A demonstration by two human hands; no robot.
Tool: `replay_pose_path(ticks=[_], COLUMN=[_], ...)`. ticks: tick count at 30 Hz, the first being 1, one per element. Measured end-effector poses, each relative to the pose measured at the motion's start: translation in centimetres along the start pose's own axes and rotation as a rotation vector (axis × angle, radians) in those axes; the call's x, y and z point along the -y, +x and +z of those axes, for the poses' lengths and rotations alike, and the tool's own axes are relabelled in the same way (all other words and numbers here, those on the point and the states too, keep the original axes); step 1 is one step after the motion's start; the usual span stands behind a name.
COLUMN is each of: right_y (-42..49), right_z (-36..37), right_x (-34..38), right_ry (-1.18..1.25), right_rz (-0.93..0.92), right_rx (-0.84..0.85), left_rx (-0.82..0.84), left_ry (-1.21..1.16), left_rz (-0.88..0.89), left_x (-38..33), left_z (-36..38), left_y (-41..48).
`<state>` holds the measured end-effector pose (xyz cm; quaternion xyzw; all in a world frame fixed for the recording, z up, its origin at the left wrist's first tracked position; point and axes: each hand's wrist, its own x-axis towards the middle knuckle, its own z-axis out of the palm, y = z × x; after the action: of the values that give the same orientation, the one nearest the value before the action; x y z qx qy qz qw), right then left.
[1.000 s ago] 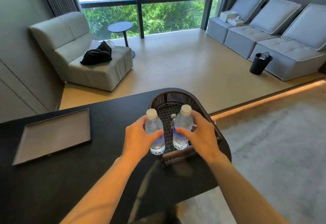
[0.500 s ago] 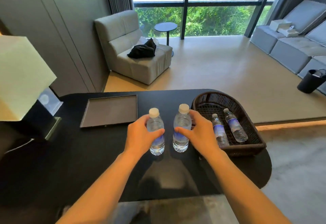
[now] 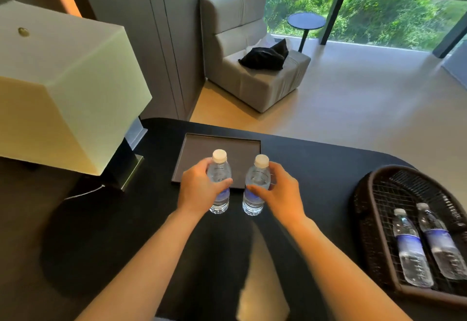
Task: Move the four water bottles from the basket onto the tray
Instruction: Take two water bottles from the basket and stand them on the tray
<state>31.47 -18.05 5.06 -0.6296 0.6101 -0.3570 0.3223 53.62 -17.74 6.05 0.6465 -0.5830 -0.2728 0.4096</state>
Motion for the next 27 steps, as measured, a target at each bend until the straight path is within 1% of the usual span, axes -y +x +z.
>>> replay_pose_path(ticks=[7,14,18,21,27], right_y=[9.7,17.9,21.1,22.9,25.5], right_z=[8.8,14.1,16.5,17.9,19.3], right_x=[0.6,0.0,-0.2,-0.3,0.0], right_ry=[0.007,-0.036,-0.048,-0.044,-0.031], right_rz=[0.041,0.016,0.019,0.006,-0.004], right_rx=[0.017,0.021,0.042,0.043,0.013], left_rx=[0.003,-0.017,-0.027,-0.07,-0.073], left_ry=[0.057,0.119,0.11,0.085,0.049], left_rz=[-0.016,-0.031,-0.049,-0.049,-0.022], left_x=[6.6,12.2,14.7,15.9,16.8], left_z=[-1.0,0.5,0.8,0.6,0.4], left_y=[10.4,18.5,21.4,22.8,24.9])
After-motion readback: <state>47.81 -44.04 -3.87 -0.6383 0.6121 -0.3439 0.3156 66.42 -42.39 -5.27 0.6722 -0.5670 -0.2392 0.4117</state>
